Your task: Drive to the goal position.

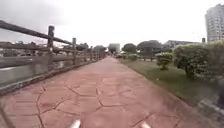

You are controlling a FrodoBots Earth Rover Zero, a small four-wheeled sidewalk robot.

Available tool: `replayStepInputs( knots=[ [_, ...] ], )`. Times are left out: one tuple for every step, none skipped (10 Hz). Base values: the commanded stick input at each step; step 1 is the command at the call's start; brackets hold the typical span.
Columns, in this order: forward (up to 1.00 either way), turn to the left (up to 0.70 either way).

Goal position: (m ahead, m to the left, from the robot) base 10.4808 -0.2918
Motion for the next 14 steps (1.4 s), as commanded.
replayStepInputs(
  knots=[
    [0.7,0.0],
    [0.7,0.0],
    [0.7,0.0],
    [0.7,0.0],
    [0.7,0.0],
    [0.7,0.0],
    [0.7,0.0],
    [0.7,0.0],
    [0.7,0.0],
    [0.7,0.0],
    [0.7,0.0],
    [0.7,0.0],
    [0.7,0.0],
    [0.7,0.0]
  ],
)
